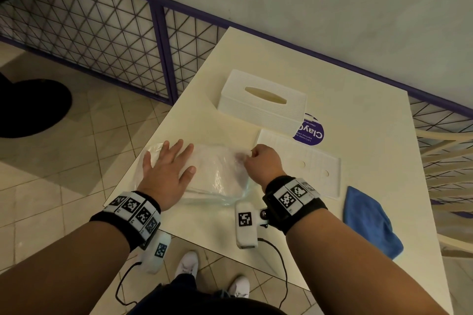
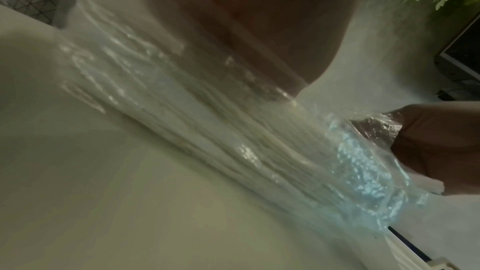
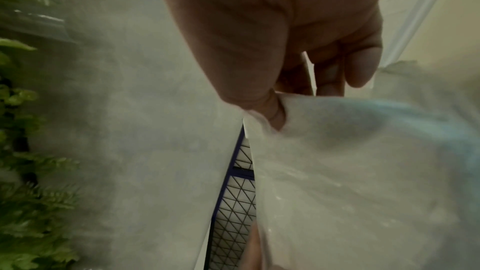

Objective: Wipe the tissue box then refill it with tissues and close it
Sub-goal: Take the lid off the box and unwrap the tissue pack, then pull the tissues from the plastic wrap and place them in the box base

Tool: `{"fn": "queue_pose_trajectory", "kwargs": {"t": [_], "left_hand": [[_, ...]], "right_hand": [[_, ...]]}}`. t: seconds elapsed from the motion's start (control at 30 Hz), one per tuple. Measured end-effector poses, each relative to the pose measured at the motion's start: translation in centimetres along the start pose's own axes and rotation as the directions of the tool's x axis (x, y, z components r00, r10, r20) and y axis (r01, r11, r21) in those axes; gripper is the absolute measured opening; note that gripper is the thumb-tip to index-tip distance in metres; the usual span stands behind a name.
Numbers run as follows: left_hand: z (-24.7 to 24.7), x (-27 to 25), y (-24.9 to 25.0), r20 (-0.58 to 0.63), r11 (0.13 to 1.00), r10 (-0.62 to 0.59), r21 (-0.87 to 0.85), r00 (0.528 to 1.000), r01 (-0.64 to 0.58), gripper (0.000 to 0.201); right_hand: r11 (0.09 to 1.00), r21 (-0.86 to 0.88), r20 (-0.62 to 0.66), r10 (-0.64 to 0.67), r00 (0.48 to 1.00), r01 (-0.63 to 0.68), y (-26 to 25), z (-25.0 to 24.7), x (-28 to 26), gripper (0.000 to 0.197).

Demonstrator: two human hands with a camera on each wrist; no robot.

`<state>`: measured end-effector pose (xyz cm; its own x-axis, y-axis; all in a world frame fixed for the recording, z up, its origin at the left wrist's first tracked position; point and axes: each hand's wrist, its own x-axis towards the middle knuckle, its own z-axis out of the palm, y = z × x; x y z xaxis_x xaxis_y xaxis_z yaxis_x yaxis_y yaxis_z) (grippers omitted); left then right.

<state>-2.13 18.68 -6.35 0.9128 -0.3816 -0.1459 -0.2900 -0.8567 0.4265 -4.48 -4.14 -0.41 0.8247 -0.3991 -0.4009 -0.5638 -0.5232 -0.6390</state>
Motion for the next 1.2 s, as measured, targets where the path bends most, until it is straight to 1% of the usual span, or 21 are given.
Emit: {"fn": "queue_pose_trajectory", "kwargs": {"t": [0.1,0.13,0.23,0.27,0.3,0.37,0.4,0.47,0.53,0.6,0.63,0.67,0.7,0.77,0.8,0.87,0.93,1.03,1.13,1.17,1.2], "left_hand": [[0.1,0.0,0.1,0.011,1.0,-0.002,0.021,1.0,0.001,0.065],[0.1,-0.1,0.0,0.017,1.0,0.0,0.032,1.0,-0.001,0.066],[0.3,-0.2,-0.1,0.029,0.999,0.005,0.042,1.0,-0.006,0.075],[0.4,-0.3,-0.1,0.03,0.999,0.001,0.042,1.0,-0.002,0.076],[0.4,-0.3,-0.1,0.029,0.999,-0.005,0.042,1.0,0.003,0.077],[0.4,-0.4,0.1,0.027,0.999,-0.009,0.038,1.0,0.008,0.075],[0.4,-0.4,0.2,0.028,0.999,-0.008,0.033,1.0,0.007,0.073],[0.3,-0.5,0.3,0.04,1.0,-0.007,0.029,0.999,0.006,0.07],[0.2,-0.6,0.3,0.063,0.999,-0.006,0.05,0.998,0.003,0.066],[0.0,-0.7,0.3,0.092,0.998,-0.022,0.064,0.996,0.016,0.057],[-0.1,-0.8,0.4,0.099,0.997,-0.034,0.067,0.995,0.027,0.056],[-0.2,-0.8,0.5,0.1,0.997,-0.042,0.074,0.994,0.035,0.056],[-0.3,-0.8,0.7,0.095,0.996,-0.039,0.085,0.995,0.031,0.057],[-0.3,-0.8,1.4,0.077,0.996,0.015,0.091,0.997,-0.022,0.06],[-0.4,-0.9,2.0,0.081,0.994,0.058,0.084,0.995,-0.065,0.065],[-0.3,-1.2,3.2,0.135,0.986,0.135,0.084,0.982,-0.147,0.073],[-0.2,-1.3,4.0,0.199,0.977,0.151,0.119,0.968,-0.177,0.076],[-0.2,-1.1,4.8,0.252,0.971,0.04,0.219,0.967,-0.097,0.062],[-0.2,-0.5,6.3,0.235,0.955,-0.029,0.294,0.971,-0.043,0.058],[-0.3,-0.3,7.0,0.201,0.959,0.0,0.278,0.98,-0.057,0.061],[-0.3,-0.1,7.9,0.145,0.976,0.069,0.194,0.987,-0.097,0.067]], "right_hand": [[0.998,0.033,-0.046,0.046,0.998,-0.045,0.3,0.1,0.1,0.019],[0.997,0.057,-0.063,0.06,0.996,-0.056,0.3,0.1,0.1,0.019],[0.981,0.182,-0.097,0.082,0.992,-0.063,0.1,0.0,0.0,0.041],[0.973,0.211,-0.088,0.111,0.99,-0.091,0.0,0.0,-0.1,0.048],[0.968,0.208,-0.058,0.153,0.987,-0.138,0.2,0.0,0.0,0.056],[0.953,0.121,0.09,0.269,0.959,-0.279,0.6,-0.2,-0.3,0.068],[0.938,0.096,0.159,0.315,0.936,-0.332,0.9,-0.3,-0.5,0.069],[0.93,0.14,0.191,0.31,0.931,-0.339,1.7,-0.2,-0.6,0.06],[0.925,0.238,0.106,0.279,0.954,-0.297,2.5,-0.7,-0.5,0.052],[0.929,0.249,-0.012,0.284,0.959,-0.272,3.2,-2.2,-0.6,0.051],[0.933,0.23,-0.029,0.292,0.956,-0.278,3.6,-3.0,-0.6,0.053],[0.929,0.215,-0.004,0.311,0.95,-0.303,4.0,-3.6,-0.7,0.056],[0.909,0.23,0.058,0.342,0.938,-0.346,4.3,-3.9,-1.1,0.058],[0.826,0.371,0.233,0.359,0.904,-0.424,5.1,-3.7,-1.6,0.064],[0.783,0.446,0.277,0.34,0.899,-0.433,5.4,-3.4,-1.9,0.063],[0.769,0.508,0.246,0.302,0.921,-0.388,5.4,-3.5,-2.5,0.045],[0.793,0.522,0.166,0.266,0.95,-0.314,5.4,-4.5,-2.8,0.033],[0.877,0.446,0.0,0.201,0.98,-0.18,6.8,-7.5,-3.2,0.031],[0.923,0.381,-0.162,0.125,0.979,-0.055,8.9,-10.5,-4.2,0.026],[0.917,0.398,-0.199,0.1,0.975,-0.013,9.7,-11.3,-4.6,0.025],[0.897,0.442,-0.226,0.09,0.97,0.02,10.3,-12.0,-4.9,0.026]]}}
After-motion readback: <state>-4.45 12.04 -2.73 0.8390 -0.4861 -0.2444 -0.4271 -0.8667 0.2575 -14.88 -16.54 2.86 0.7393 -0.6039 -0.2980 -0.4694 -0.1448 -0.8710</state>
